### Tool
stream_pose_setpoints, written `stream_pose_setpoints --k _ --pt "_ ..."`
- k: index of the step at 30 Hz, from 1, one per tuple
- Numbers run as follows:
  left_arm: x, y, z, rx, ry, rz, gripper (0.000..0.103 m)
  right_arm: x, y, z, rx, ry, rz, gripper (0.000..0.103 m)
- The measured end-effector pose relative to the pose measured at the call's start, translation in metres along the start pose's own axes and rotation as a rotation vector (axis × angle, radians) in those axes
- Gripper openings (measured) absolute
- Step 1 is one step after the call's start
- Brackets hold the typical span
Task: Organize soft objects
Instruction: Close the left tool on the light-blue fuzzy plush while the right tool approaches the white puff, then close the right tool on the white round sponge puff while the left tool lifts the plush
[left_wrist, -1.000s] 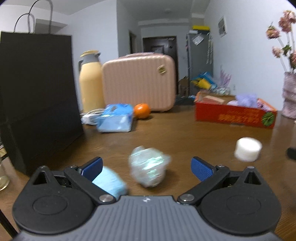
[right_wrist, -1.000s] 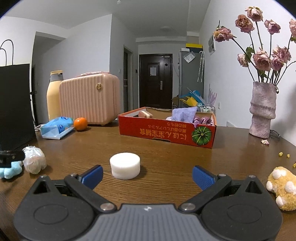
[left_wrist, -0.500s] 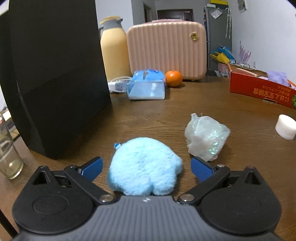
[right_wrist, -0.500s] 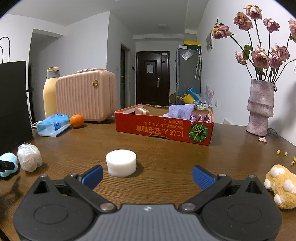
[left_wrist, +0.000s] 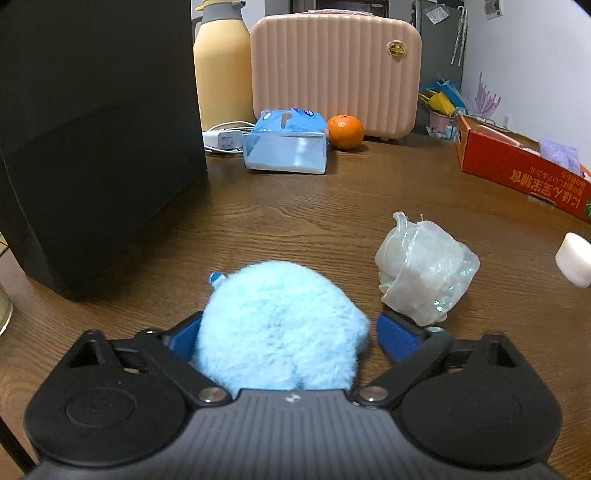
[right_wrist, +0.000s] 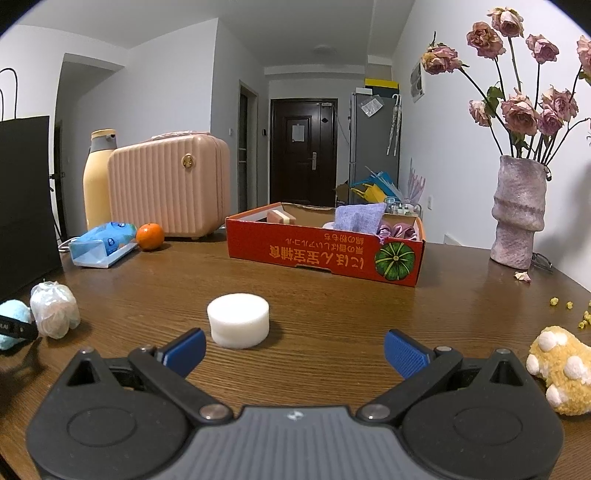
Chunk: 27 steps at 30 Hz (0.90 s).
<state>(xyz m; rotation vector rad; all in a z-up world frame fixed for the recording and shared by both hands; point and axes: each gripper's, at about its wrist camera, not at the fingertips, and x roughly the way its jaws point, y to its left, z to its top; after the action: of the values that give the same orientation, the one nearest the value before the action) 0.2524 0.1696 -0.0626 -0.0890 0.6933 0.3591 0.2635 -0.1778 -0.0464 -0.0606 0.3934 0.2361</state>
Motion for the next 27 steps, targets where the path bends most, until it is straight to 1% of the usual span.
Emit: stream_pose_setpoints --k 1,4,10,13,21,24,27 --pt "0.0 0.001 0.0 -0.006 0.001 -0.008 0.086 0.0 0.0 0.0 0.0 0.0 -0.001 0.103" --pt "0.0 0.003 -0.001 -0.012 0.003 -0.022 0.082 0.001 0.0 0.0 0.001 0.002 -0.005 0.103" --pt "-0.004 0.007 0.0 -0.042 -0.024 -0.041 0.081 0.002 0.0 -0.001 -0.002 0.005 -0.009 0.103" --pt "-0.012 0.01 0.0 -0.056 -0.073 -0.032 0.081 0.003 0.0 -0.001 -0.004 0.009 -0.008 0.103" --pt "-0.042 0.008 0.004 -0.06 -0.279 0.004 0.081 0.012 0.004 -0.002 -0.015 0.042 0.02 0.103" --pt "-0.047 0.005 0.009 -0.062 -0.323 -0.002 0.081 0.016 0.005 -0.001 0.0 0.052 0.033 0.103" --pt "-0.048 0.0 0.014 -0.061 -0.341 -0.011 0.081 0.023 0.007 0.001 0.019 0.065 0.037 0.103"
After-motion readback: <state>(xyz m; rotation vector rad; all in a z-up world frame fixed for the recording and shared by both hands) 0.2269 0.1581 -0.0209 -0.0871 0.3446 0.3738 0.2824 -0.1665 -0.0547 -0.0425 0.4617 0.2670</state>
